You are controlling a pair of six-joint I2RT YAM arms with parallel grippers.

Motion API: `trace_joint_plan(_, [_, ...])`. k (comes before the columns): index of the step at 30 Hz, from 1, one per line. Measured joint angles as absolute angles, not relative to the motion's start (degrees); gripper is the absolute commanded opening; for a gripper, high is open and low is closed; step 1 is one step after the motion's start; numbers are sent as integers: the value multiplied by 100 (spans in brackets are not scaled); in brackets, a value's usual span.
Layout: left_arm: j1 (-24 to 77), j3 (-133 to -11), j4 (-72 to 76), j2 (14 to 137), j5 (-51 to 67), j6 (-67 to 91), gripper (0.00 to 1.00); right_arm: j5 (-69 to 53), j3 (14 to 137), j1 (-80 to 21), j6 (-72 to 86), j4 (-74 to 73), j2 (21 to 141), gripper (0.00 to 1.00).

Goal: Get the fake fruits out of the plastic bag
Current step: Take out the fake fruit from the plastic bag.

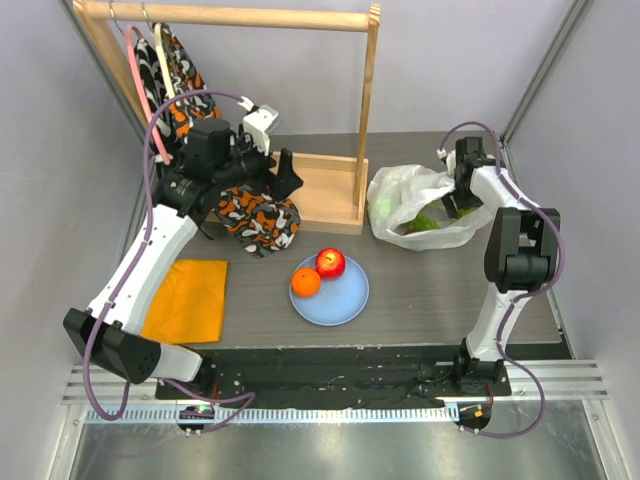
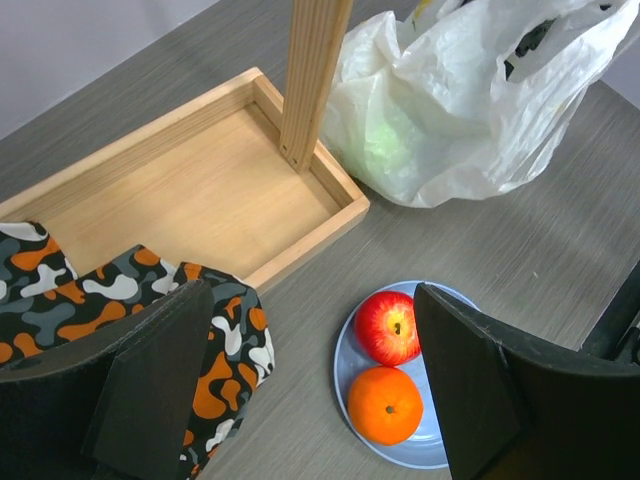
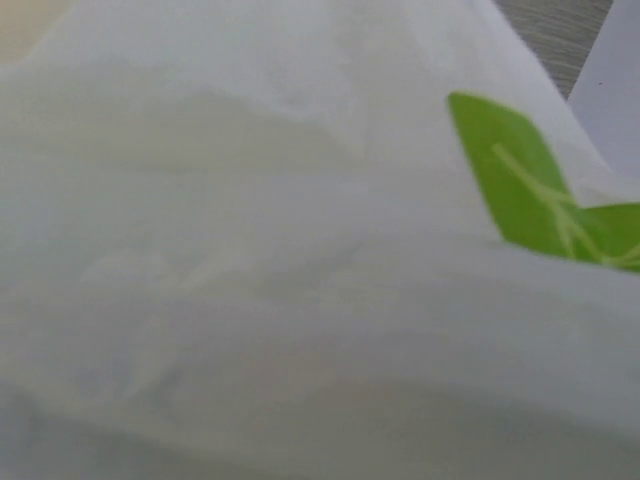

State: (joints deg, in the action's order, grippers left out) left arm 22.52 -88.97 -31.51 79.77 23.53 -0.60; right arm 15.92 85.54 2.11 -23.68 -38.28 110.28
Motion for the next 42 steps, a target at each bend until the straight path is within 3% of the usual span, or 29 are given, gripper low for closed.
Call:
trace_joint_plan(4, [2252, -8827, -3153, 7977, 2353, -58, 86, 1575, 8873, 368, -2351, -3680, 11469, 84])
trace_joint_plan(8, [2252, -8742, -3155, 7975, 2349, -58, 86, 1581, 9087, 425, -2410, -3520, 11926, 57])
trace_joint_plan(11, [2252, -8667, -3159, 7961, 2320, -60, 86, 1549, 9109, 425, -2493, -3367, 11948, 45])
trace_joint_plan(13, [2252, -8635, -3159, 7946, 2298, -64, 86, 1409, 9039, 425, -2550, -3210, 11889, 43])
trace_joint_plan(17, [2252, -8617, -3159, 7922, 2283, -69, 86, 921, 8399, 425, -2650, -3030, 11159, 42])
trace_joint_plan(24, [2252, -8643, -3157, 7922, 2263, -67, 86, -554, 7489, 425, -2821, -3452, 8359, 42])
trace_joint_plan(28, [2252, -8805, -3157, 7953, 2265, -60, 86, -1229, 7223, 425, -2969, -3924, 7376, 42])
trace_joint_plan(35, [2285, -9021, -3157, 7983, 2268, -62, 87, -2327, 7052, 425, -3448, -5612, 7170, 42])
trace_joint_plan(42, [2292, -9164, -3162, 7985, 2255, -165, 87, -2574, 8060, 40, -4993, -7210, 6921, 43])
